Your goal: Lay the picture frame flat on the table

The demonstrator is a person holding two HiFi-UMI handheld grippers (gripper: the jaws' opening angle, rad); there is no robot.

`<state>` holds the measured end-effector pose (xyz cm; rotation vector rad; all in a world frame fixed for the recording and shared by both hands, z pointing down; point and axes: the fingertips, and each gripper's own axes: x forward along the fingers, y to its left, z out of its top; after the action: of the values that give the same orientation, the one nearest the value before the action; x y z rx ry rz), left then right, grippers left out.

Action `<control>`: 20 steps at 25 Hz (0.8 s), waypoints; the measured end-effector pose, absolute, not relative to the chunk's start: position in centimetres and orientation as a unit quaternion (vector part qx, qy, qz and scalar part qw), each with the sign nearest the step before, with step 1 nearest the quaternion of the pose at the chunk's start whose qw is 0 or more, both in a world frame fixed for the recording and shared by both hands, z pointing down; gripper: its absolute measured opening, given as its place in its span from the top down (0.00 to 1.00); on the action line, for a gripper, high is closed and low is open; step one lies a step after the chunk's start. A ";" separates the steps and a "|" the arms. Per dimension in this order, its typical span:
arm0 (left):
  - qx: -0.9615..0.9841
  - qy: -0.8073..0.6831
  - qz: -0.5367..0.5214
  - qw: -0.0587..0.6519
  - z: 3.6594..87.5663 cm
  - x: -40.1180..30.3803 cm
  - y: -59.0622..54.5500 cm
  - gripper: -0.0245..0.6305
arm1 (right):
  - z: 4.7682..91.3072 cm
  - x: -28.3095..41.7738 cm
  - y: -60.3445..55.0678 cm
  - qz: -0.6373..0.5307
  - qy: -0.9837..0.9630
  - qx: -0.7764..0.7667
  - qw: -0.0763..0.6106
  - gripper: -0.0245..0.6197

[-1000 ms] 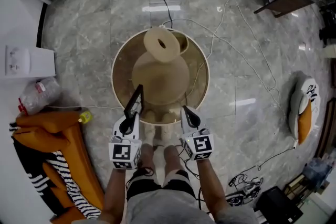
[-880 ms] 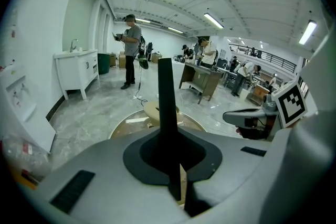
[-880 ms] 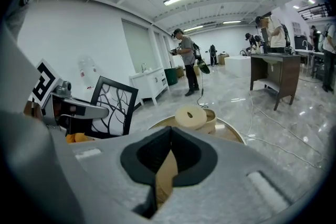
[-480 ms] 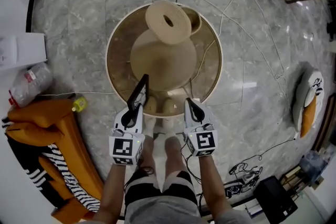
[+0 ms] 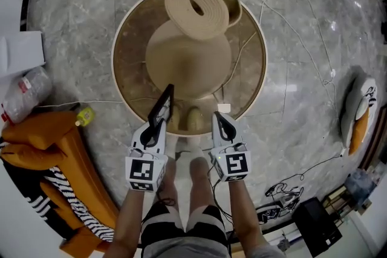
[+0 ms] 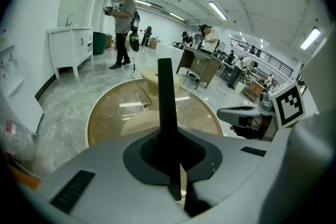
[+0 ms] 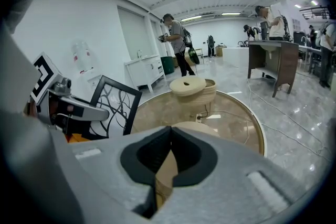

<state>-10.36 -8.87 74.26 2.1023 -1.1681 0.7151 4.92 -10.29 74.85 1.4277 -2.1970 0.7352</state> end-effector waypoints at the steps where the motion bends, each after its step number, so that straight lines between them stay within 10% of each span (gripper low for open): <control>1: 0.796 -0.441 0.272 0.313 74.9 -10.3 -8.8 0.92 | 75.5 5.1 -10.2 0.266 -0.788 0.513 0.211 0.96; 20: 0.783 -0.414 0.260 0.386 83.2 -9.0 -7.4 0.91 | 82.8 4.8 -9.6 0.291 -0.783 0.499 0.231 0.96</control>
<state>-9.05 -7.38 83.25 1.9931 -1.0549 0.6610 4.80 -9.61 82.82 1.3725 -2.1513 0.8007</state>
